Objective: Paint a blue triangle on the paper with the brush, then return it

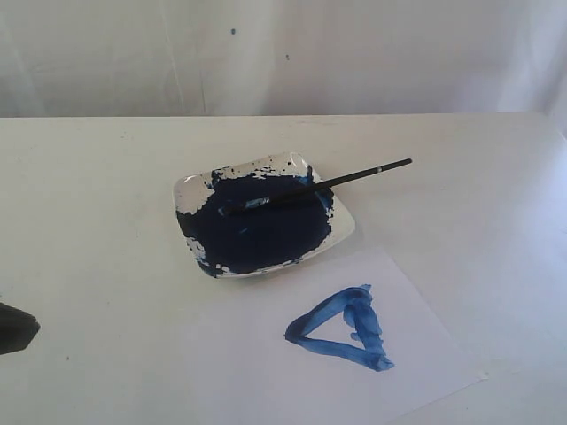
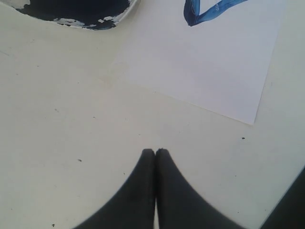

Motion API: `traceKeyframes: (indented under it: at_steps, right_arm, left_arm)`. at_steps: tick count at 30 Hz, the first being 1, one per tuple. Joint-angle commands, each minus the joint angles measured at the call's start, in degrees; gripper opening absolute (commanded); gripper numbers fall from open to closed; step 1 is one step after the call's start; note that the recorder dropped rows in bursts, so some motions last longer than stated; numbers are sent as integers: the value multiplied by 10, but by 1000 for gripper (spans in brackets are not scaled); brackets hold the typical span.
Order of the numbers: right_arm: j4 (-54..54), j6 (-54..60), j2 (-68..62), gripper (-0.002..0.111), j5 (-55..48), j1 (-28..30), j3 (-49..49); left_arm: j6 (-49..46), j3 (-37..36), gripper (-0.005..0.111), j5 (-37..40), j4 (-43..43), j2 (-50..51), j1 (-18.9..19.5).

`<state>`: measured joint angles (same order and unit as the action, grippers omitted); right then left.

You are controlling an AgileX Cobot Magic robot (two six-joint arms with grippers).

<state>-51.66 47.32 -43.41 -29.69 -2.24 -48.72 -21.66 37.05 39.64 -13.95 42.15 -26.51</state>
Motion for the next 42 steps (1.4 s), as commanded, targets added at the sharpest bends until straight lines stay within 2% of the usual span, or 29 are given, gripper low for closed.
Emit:
traceKeyframes:
  at_steps: [1,6,10,13,16,19,22,28,33,38,42]
  right_arm:
    - [-6,-33,93,0,-15,-1,1]
    - [-6,-183,192,0,-41,-1,1]
    - [-1,-210,212,0,-60,-1,1]
    - [74,-220,218,0,-77,-1,1]
    - [191,-284,231,0,-99,-1,14]
    - [299,-322,255,0,-95,-1,54]
    - [352,-324,288,0,-87,-1,111]
    - [360,-328,338,0,-13,-1,210]
    - [388,-380,349,0,41,-1,277]
    - [432,-458,349,0,71,-1,338]
    - [438,-463,349,0,72,-1,378]
  left_arm:
    - [-1,-4,0,4,-6,-4,1]
    - [-1,-4,0,4,-6,-4,1]
    - [-1,-4,0,4,-6,-4,1]
    - [-1,-4,0,4,-6,-4,1]
    - [-1,-4,0,4,-6,-4,1]
    - [-1,-4,0,4,-6,-4,1]
    - [-1,-4,0,4,-6,-4,1]
    - [-1,-4,0,4,-6,-4,1]
    - [-1,-4,0,4,-6,-4,1]
    - [-1,-4,0,4,-6,-4,1]
    - [-1,-4,0,4,-6,-4,1]
